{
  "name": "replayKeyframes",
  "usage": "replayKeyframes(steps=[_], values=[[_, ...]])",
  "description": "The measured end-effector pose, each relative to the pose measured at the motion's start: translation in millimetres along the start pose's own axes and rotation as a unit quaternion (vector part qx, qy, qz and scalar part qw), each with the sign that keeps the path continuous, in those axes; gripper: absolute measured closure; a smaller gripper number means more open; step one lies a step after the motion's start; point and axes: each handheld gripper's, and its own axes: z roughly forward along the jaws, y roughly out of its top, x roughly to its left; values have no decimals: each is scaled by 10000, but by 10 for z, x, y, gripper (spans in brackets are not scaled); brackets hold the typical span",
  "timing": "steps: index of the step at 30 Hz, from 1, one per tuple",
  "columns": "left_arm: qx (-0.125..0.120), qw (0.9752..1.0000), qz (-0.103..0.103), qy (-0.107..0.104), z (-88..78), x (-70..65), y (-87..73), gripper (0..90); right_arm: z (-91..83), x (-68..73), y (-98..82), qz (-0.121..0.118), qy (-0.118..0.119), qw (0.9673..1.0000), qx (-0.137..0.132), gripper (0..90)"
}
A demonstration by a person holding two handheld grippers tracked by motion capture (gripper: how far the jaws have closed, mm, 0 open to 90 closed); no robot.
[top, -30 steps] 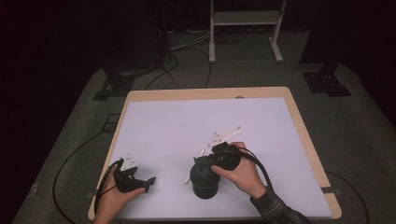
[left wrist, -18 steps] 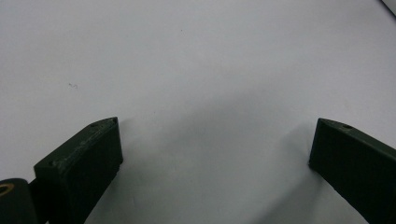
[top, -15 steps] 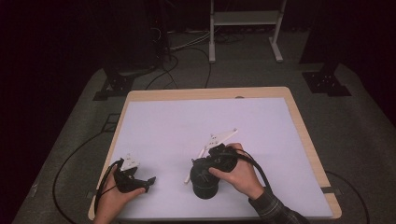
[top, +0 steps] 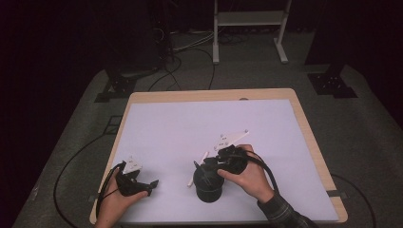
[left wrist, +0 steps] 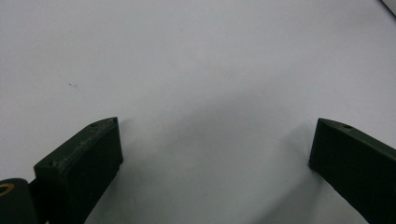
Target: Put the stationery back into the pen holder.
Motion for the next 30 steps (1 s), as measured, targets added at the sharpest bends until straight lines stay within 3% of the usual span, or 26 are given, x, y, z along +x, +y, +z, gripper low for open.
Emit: replayKeyframes(steps=[15,30], values=[[-10,10000,-4,5,1,-1,-1,14,-227,-193,-131,205,-329,9991,-152,691],[-21,10000,-19,11,3,-5,-1,14,-388,-404,-386,420,-828,9955,-168,602]])
